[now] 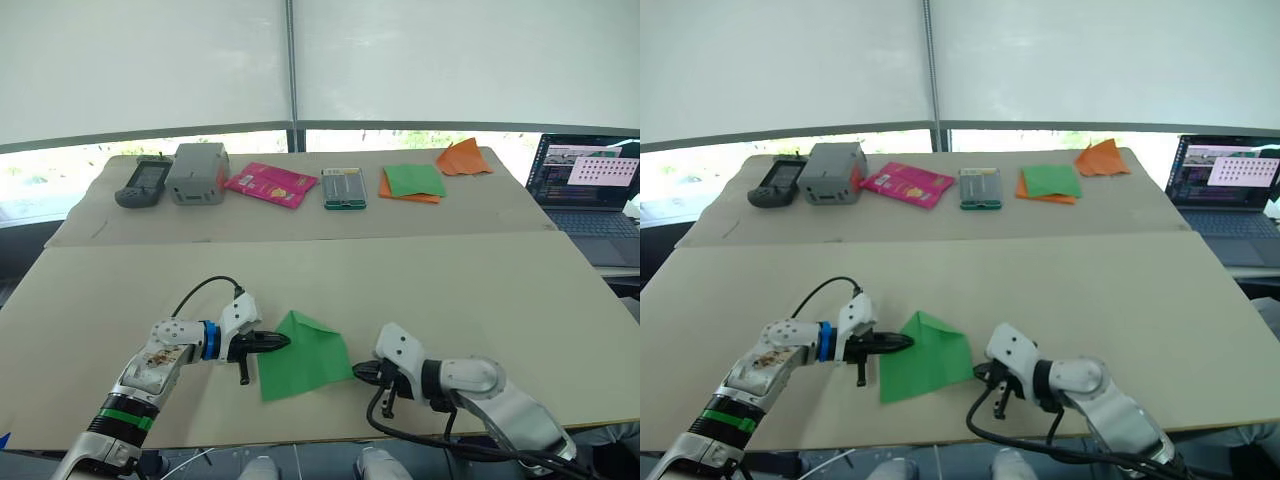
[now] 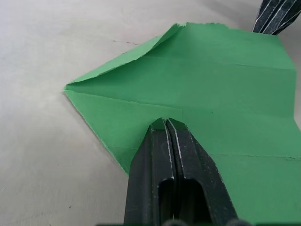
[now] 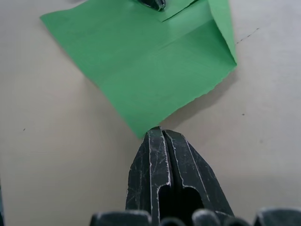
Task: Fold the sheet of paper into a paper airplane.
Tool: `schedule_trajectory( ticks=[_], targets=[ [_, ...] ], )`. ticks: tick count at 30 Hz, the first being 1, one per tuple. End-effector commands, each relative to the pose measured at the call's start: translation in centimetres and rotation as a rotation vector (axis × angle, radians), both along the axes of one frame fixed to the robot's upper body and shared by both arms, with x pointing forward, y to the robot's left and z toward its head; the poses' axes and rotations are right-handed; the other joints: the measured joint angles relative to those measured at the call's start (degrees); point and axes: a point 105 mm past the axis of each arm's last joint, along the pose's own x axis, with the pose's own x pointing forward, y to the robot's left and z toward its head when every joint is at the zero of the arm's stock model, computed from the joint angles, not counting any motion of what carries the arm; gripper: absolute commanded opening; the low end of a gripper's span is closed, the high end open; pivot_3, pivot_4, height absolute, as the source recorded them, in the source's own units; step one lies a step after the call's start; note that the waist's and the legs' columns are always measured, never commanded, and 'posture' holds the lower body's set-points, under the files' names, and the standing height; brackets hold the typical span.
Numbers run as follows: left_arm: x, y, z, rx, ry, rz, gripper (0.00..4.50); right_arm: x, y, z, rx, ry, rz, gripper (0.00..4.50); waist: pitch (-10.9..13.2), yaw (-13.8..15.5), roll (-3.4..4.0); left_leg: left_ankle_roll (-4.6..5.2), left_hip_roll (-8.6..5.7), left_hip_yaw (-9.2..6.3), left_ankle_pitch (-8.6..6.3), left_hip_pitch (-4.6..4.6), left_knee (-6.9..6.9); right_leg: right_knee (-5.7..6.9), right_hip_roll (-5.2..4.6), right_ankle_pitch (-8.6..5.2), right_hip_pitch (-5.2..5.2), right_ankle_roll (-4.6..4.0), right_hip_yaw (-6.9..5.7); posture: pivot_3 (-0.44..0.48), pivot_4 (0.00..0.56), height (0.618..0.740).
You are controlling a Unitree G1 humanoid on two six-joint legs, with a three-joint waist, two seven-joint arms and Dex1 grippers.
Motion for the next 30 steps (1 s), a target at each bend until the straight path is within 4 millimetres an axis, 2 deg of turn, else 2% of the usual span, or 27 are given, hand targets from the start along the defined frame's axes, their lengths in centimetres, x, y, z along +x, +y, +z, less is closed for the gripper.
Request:
schedule_trajectory(
  ticks=[1, 7, 11, 18, 23, 30],
  targets=[
    [-0.7, 1.1, -2.4, 0.081, 0.072, 0.041, 0.05, -0.4, 0.3, -0.2, -0.003, 0.006, 0.021, 0.0, 0.0, 0.0, 0.0, -0.01, 0.0, 0.0, -0.01, 0.0, 0.0, 0.0, 0.0, 0.0, 0.0, 0.0, 0.0, 0.0, 0.15, 0.74],
    [-0.7, 1.2, -2.3, 0.082, 0.071, 0.045, 0.05, 1.7, 1.8, -0.5, 0.04, -0.029, -0.037, 0.0, 0.0, -0.2, -0.05, -0.03, 0.02, -0.01, -0.02, 0.08, 0.0, 0.02, 0.02, 0.0, 0.0, 0.0, -0.01, 0.0, 0.15, 0.74],
    [-0.8, 1.3, -2.3, 0.083, 0.071, 0.047, 0.05, 3.1, 2.3, 0.2, 0.106, -0.047, -0.077, 0.0, -0.1, -0.2, 0.04, -0.02, 0.02, -0.01, -0.01, 0.08, 0.0, 0.02, 0.02, 0.0, 0.01, 0.0, 0.0, 0.0, 0.15, 0.74],
    [-0.7, 1.7, -2.2, 0.093, 0.068, 0.055, 0.05, 3.3, 4.3, 1.7, 0.192, -0.057, -0.037, 0.0, -0.1, -0.1, 0.22, 0.05, 0.01, -0.01, 0.03, 0.05, 0.0, 0.04, 0.03, 0.01, 0.01, 0.01, 0.0, 0.0, 0.15, 0.74],
    [-0.8, 2.0, -2.2, 0.106, 0.068, 0.054, 0.05, 4.2, 6.2, 3.0, 0.231, -0.096, -0.038, 0.0, -0.1, -0.2, 0.26, 0.05, 0.01, -0.01, 0.03, 0.06, 0.0, 0.07, 0.04, 0.01, -0.01, 0.01, 0.0, 0.0, 0.15, 0.74],
    [-0.8, 2.5, -2.0, 0.125, 0.072, 0.061, 0.05, 3.8, 7.7, 4.0, 0.251, -0.115, -0.02, 0.0, -0.2, -0.2, 0.28, 0.06, 0.01, -0.01, 0.03, 0.04, -0.01, 0.07, 0.04, 0.01, 0.0, 0.01, 0.01, 0.0, 0.15, 0.74]
  ],
)
